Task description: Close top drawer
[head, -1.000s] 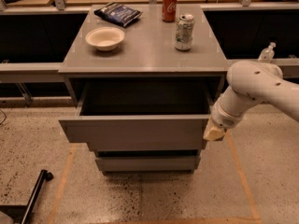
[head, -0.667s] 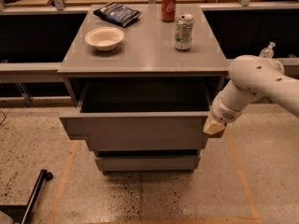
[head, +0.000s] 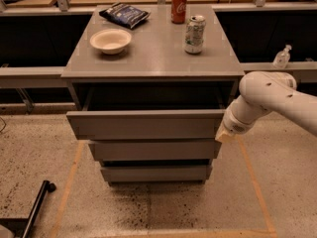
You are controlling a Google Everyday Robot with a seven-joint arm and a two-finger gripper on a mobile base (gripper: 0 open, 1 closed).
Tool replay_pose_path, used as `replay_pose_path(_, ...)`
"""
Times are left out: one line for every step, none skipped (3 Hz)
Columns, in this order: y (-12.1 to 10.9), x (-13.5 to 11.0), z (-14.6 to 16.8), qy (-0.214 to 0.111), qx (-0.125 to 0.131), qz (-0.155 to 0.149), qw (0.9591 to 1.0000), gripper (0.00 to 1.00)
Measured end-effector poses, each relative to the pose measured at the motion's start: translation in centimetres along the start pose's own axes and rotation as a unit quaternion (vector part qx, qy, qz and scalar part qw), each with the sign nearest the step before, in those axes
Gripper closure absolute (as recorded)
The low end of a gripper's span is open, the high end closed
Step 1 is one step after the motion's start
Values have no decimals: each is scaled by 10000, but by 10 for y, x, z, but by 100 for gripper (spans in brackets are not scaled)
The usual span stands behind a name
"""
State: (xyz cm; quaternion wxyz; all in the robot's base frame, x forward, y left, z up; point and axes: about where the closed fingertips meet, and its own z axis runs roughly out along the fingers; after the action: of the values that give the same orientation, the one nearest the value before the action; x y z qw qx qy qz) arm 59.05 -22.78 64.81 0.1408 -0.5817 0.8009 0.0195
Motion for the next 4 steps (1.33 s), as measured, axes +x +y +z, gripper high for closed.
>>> replay_pose_path(0, 0, 0, 0, 0, 0, 10000, 100)
replay_pose_path(5, 5, 3, -22, 53, 172, 9998, 100)
replay_pose_path(-14, 3, 16, -26, 398, 260, 9989, 100)
replay_pose_path(-47, -6, 41, -134, 614, 148, 9979, 100)
